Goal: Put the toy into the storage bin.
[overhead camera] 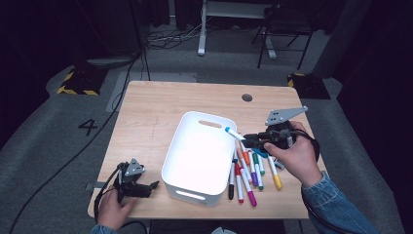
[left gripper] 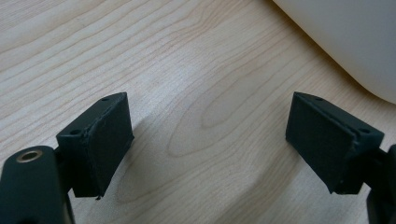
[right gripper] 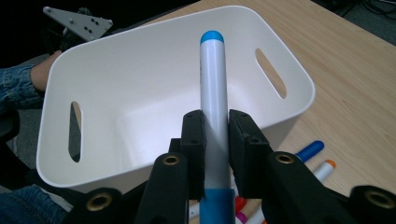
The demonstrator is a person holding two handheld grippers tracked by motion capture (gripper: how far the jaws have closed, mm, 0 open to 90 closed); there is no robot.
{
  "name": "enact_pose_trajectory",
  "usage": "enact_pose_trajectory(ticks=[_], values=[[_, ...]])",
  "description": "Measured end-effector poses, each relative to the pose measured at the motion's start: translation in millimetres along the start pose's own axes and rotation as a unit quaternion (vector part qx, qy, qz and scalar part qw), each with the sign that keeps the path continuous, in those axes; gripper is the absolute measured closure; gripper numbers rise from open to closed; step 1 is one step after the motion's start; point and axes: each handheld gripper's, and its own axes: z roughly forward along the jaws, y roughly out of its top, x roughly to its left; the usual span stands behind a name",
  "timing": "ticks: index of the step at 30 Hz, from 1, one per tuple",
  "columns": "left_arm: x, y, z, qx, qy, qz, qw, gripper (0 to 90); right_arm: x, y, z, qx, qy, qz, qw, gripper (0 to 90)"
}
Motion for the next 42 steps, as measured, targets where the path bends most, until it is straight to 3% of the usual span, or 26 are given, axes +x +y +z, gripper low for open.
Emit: enact_pose_trajectory(ticks=[2, 21, 31, 42], values=[[1.1, -0.3, -1.2, 0.002, 0.001, 0.008, 1.0000, 15.0, 2.9, 4.9, 4.9, 0.001, 0.006, 0.000, 1.0000, 76.5], [1.8, -0.8, -1.4, 0.001, -0.002, 0.008, 1.0000, 14.8, 26.5, 44.9, 61.2, 0.007, 0.044, -0.036, 0.9984, 76.5], [1.8, -0.8, -1.4, 0.001, -0.002, 0.008, 1.0000, 14.8, 21.2, 37.4, 85.6, -0.002, 0.051, -0.047, 0.9976, 76.5], [1.8, -0.8, -1.4, 0.001, -0.002, 0.008, 1.0000, 14.9, 19.6, 22.6, 101.2, 0.024, 0.058, -0.058, 0.9963, 76.5]])
